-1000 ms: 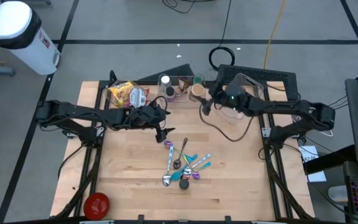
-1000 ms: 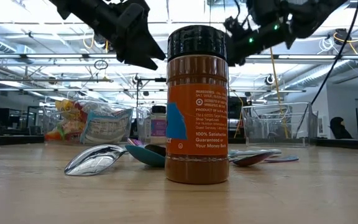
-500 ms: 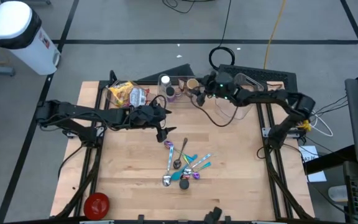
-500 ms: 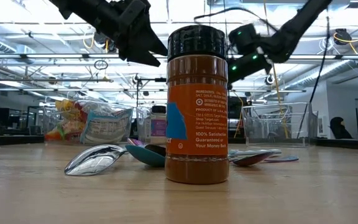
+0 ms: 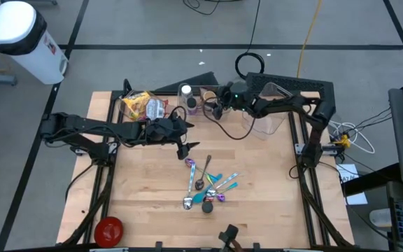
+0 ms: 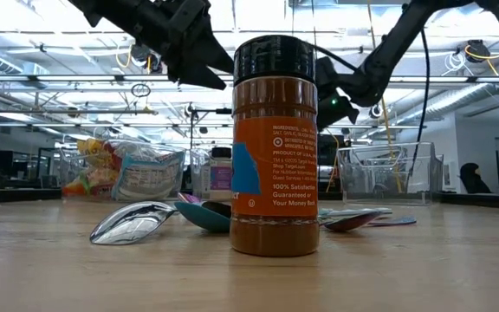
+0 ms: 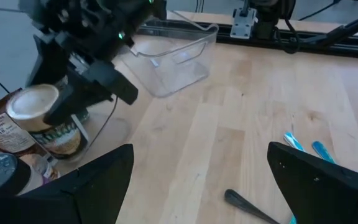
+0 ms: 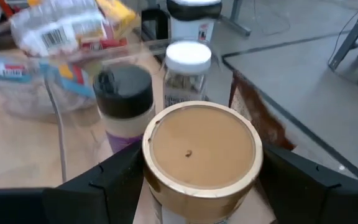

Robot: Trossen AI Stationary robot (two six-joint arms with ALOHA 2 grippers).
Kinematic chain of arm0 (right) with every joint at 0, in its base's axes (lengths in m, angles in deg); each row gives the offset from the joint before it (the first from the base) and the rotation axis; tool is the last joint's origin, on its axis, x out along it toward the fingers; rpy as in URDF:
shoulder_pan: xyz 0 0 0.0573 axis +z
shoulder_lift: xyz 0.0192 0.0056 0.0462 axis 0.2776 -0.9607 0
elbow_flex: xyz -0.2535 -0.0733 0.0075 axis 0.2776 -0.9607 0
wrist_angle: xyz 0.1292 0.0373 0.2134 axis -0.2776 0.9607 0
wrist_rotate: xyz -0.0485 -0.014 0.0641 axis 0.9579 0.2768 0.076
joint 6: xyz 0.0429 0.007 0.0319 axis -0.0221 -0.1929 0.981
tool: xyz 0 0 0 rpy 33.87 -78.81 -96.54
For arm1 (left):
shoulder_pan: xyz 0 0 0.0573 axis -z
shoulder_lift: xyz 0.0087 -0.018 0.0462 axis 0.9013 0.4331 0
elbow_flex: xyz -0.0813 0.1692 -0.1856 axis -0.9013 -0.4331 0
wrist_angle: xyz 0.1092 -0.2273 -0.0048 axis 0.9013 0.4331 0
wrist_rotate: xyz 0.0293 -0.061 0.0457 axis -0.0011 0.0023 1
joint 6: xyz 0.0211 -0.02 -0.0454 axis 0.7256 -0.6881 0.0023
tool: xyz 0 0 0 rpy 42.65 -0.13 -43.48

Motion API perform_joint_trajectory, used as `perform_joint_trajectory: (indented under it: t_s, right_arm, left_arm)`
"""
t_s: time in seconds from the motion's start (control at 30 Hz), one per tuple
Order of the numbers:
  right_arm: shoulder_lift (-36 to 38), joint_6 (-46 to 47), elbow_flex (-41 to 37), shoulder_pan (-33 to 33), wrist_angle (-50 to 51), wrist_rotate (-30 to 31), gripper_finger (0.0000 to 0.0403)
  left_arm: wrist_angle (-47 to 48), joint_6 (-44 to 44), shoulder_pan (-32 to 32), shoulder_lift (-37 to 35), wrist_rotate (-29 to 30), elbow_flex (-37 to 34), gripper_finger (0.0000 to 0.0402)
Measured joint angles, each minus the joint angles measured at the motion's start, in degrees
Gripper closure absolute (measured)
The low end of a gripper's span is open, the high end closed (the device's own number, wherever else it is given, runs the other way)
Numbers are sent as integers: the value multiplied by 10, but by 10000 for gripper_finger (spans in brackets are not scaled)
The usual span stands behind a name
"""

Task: Pick & Place Food Item
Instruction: Put the golden seasoning bottle into the middle transparent bin

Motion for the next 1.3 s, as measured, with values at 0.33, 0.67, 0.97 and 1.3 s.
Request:
perform_joint_trajectory:
  t_s: [0.33,0.67,0.97,1.3]
  right_arm:
    - [-8,16,0,5,-9,-3,134]
    - [-8,0,0,23,7,-3,133]
    - [-8,-3,0,23,16,-3,130]
    - [-8,1,0,23,16,-3,121]
  left_arm:
    - [-6,0,0,0,0,0,27]
    - [-8,-1,0,0,0,0,27]
    - [-7,-1,0,0,0,0,27]
    - [-7,0,0,0,0,0,27]
